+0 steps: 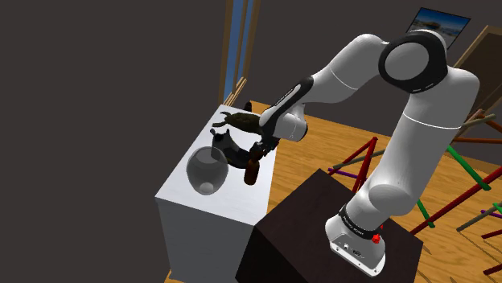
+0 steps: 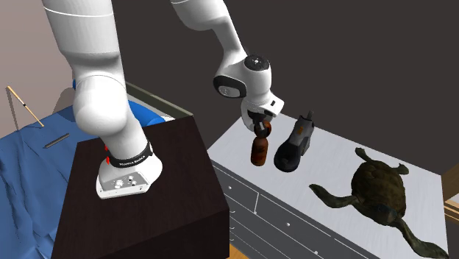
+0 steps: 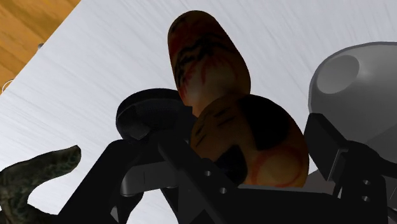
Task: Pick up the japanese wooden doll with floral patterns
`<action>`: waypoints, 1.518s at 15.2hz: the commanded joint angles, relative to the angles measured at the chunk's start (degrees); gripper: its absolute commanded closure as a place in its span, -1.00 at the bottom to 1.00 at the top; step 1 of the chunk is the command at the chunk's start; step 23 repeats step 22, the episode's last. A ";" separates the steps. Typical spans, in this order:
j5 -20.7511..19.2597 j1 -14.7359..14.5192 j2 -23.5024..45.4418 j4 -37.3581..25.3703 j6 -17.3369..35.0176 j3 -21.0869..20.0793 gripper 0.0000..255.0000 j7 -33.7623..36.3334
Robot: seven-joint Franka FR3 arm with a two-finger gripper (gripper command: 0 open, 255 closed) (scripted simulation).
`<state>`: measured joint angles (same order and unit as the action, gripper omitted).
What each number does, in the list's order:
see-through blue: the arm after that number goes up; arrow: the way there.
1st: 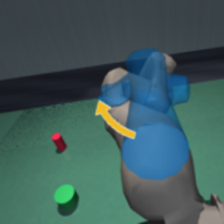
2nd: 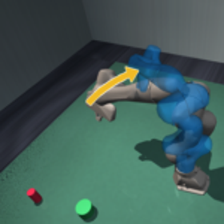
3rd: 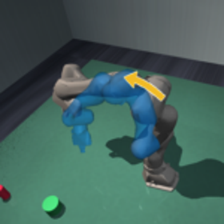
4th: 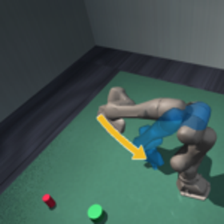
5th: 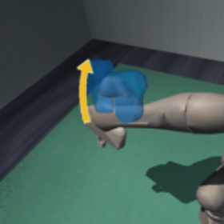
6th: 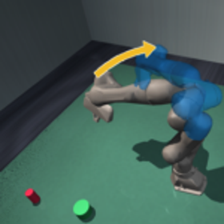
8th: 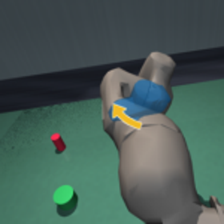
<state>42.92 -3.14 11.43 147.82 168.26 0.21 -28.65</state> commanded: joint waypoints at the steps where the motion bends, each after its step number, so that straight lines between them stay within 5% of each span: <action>1: -0.01 -0.01 0.06 0.03 -0.04 -0.02 1.00 0.00; 5: 0.12 0.01 0.06 0.08 0.02 -0.09 1.00 -0.10; 18: -17.70 -2.41 -11.90 2.51 -8.69 5.53 1.00 15.35; 23: -19.90 -2.09 -13.71 2.51 -10.35 5.64 1.00 17.22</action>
